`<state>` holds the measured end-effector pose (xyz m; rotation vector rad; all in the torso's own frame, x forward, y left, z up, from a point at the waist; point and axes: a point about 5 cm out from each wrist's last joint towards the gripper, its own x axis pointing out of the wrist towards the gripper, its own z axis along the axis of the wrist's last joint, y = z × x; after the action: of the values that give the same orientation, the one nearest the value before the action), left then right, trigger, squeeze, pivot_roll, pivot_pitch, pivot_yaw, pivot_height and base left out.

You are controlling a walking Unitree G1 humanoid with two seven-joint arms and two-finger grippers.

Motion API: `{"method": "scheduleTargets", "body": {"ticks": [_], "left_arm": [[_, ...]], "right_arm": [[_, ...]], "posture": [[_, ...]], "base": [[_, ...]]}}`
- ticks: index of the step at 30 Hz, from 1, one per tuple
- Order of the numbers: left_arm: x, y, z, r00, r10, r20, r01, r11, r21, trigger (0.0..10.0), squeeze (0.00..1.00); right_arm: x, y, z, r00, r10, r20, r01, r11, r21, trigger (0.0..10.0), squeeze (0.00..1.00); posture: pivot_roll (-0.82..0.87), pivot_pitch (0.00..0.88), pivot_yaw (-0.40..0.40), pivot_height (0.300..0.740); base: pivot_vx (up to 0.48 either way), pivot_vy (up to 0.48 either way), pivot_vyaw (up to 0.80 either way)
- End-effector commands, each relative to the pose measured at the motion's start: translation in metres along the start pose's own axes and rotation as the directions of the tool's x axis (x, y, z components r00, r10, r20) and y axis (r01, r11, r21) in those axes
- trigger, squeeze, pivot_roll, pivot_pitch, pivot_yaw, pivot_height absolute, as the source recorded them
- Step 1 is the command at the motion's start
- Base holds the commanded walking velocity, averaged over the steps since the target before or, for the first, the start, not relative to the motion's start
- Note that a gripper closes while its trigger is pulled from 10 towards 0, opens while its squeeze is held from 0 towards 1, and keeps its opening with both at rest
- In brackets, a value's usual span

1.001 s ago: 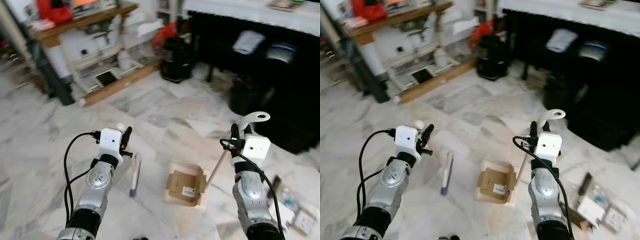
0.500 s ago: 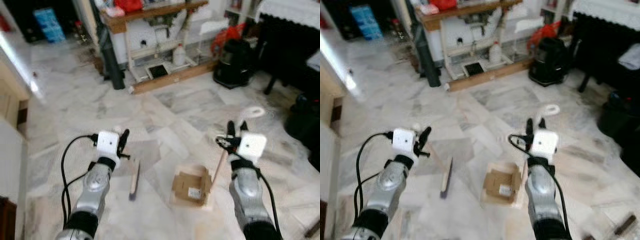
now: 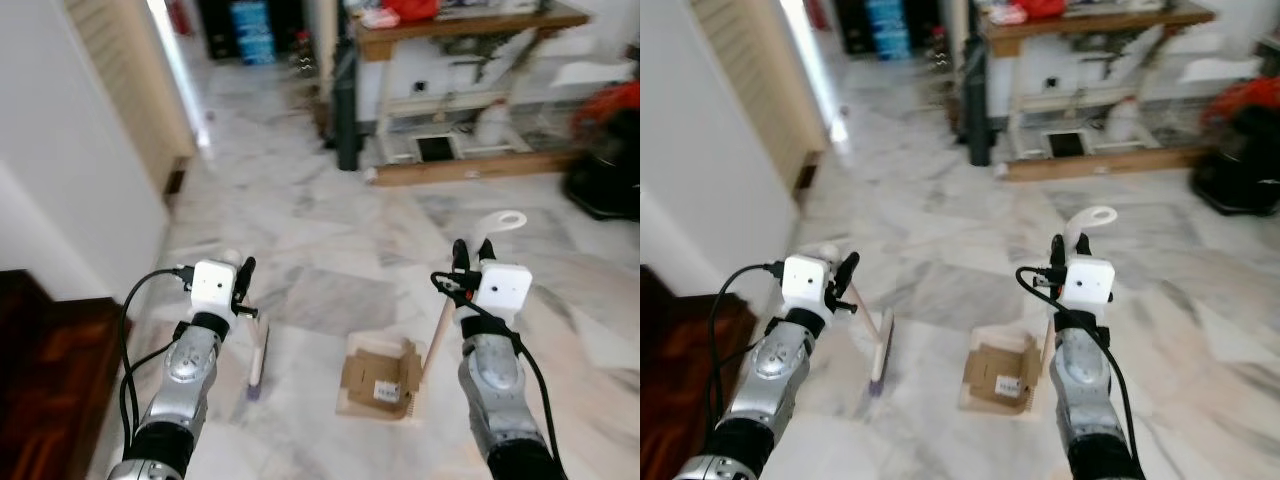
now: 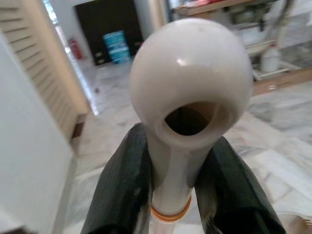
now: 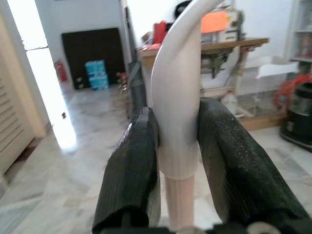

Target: Sweep floor

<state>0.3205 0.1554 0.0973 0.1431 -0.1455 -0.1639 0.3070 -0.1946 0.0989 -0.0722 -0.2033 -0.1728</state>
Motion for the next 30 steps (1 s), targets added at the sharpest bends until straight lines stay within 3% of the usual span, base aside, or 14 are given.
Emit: {"method": "scheduleTargets", "body": {"ticks": [1,30], "left_arm": [[0.0017,0.0067,0.0102,0.998,0.018,0.054,-0.019,1.0,0.019,10.0,0.0],[-0.0003,0.0052,0.0096,0.998,0.036,0.05,-0.037,0.999,0.016,10.0,0.0]], "right_arm": [[0.0072,0.007,0.0152,0.997,0.013,0.07,-0.015,1.0,0.021,10.0,0.0],[0.0069,0.0041,0.0136,0.998,0.017,0.058,-0.017,1.0,0.016,10.0,0.0]], "posture": [[-0.01,0.04,0.071,0.74],[-0.01,0.049,0.063,0.74]], "base": [[0.0,0.0,0.8],[0.0,0.0,0.8]]}}
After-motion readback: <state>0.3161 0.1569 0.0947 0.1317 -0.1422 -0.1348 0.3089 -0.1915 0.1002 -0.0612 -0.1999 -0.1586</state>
